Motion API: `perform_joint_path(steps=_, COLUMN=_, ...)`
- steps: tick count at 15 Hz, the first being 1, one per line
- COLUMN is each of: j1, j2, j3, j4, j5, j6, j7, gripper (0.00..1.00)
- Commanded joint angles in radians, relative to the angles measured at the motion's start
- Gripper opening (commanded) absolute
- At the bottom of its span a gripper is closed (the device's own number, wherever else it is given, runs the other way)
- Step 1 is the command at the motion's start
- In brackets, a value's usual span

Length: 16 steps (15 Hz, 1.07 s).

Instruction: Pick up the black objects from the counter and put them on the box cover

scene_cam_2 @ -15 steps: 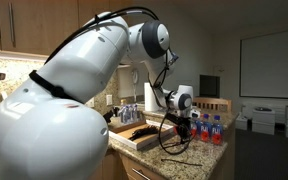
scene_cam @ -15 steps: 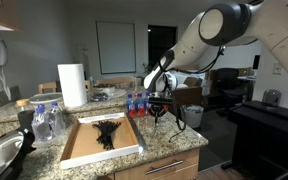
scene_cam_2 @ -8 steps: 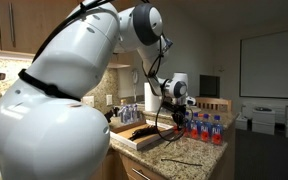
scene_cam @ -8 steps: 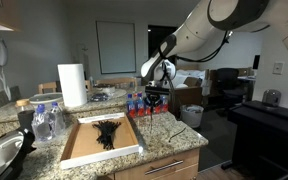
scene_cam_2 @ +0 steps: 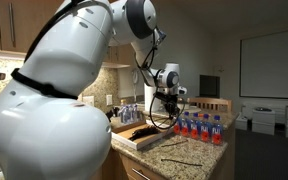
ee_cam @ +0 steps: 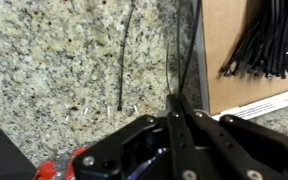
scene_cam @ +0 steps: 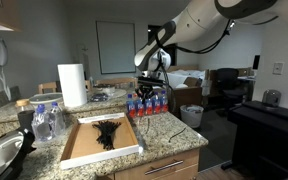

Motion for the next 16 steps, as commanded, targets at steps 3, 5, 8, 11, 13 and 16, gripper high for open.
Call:
perform_joint_path(steps=3, j1=0.068, j2=0.005, j3=0.037, j4=0.109, j5=-0.035, j6=-0.116, j7=0.071, gripper=0.06)
perform_joint_path(steps=5, j1=0.102, j2=0.016, j3=0.048, j4=0.174, j5=-0.054, j6=-0.178, j7=0.096, gripper=0.05)
perform_joint_path(steps=8, j1=0.149, j2=0.059, j3=0.062, j4=0.293, j5=-0.088, j6=-0.278, j7=0.141, gripper=0.05)
perform_joint_path(steps=11, j1=0.187, j2=0.129, j3=0.074, j4=0.415, j5=-0.11, j6=-0.358, j7=0.179, gripper=0.05)
perform_joint_path(steps=13, j1=0.209, j2=0.189, j3=0.074, j4=0.495, j5=-0.12, j6=-0.411, j7=0.204, gripper=0.05)
perform_joint_path(steps=16, j1=0.23, j2=0.279, j3=0.065, j4=0.608, j5=-0.126, j6=-0.474, j7=0.24, gripper=0.05)
